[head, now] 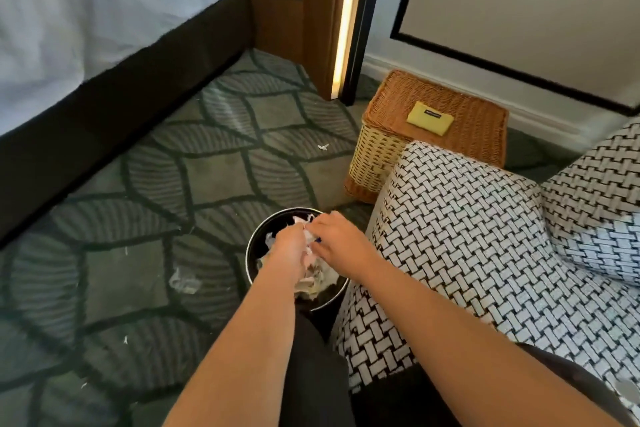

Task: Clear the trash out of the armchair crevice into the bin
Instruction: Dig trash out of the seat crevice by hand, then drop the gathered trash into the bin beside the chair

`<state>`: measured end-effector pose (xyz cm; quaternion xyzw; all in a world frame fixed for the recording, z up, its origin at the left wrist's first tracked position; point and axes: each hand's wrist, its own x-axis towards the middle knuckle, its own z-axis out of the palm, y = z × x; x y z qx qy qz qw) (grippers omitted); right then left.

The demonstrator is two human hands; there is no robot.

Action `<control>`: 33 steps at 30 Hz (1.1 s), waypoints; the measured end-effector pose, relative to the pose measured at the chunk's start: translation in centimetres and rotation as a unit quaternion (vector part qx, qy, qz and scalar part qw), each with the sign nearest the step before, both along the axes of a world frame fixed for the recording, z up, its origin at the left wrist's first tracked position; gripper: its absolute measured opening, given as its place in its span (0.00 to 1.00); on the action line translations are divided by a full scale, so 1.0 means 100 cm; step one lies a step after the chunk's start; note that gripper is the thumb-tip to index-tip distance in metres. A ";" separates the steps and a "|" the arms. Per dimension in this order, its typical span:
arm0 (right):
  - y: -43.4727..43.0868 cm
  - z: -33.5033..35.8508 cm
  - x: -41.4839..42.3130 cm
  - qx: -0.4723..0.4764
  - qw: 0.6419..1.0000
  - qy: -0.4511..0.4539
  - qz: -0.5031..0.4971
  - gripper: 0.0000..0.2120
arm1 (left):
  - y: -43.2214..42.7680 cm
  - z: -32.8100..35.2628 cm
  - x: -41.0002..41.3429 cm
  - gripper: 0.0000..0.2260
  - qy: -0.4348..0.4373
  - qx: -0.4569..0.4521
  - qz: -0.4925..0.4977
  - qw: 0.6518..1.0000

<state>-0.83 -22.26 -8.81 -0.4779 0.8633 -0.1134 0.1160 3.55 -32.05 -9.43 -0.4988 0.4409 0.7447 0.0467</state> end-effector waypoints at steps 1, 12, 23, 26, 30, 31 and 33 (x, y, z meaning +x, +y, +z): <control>-0.004 -0.009 -0.002 -0.003 0.999 -0.040 -0.017 0.16 | -0.002 -0.006 -0.001 0.14 -0.008 0.014 0.002 1.000; -0.035 -0.077 -0.015 0.034 0.972 -0.163 -0.165 0.07 | -0.033 -0.047 -0.012 0.18 -0.131 0.043 -0.127 0.982; -0.024 -0.053 -0.043 -0.047 0.955 -0.183 -0.229 0.12 | -0.036 -0.047 -0.019 0.12 -0.089 -0.226 -0.238 0.941; -0.017 -0.024 -0.078 -0.076 0.966 -0.111 -0.221 0.12 | -0.037 -0.030 -0.046 0.11 -0.054 -0.274 -0.281 0.918; 0.008 0.002 -0.146 -0.066 0.972 0.025 -0.225 0.12 | -0.034 -0.001 -0.111 0.10 0.025 -0.255 -0.310 0.916; 0.014 0.005 -0.157 -0.044 0.971 0.056 -0.230 0.12 | -0.032 0.006 -0.122 0.10 0.039 -0.250 -0.321 0.913; 0.029 0.005 -0.191 0.012 0.960 0.107 -0.259 0.13 | -0.024 0.011 -0.158 0.09 0.061 -0.246 -0.351 0.902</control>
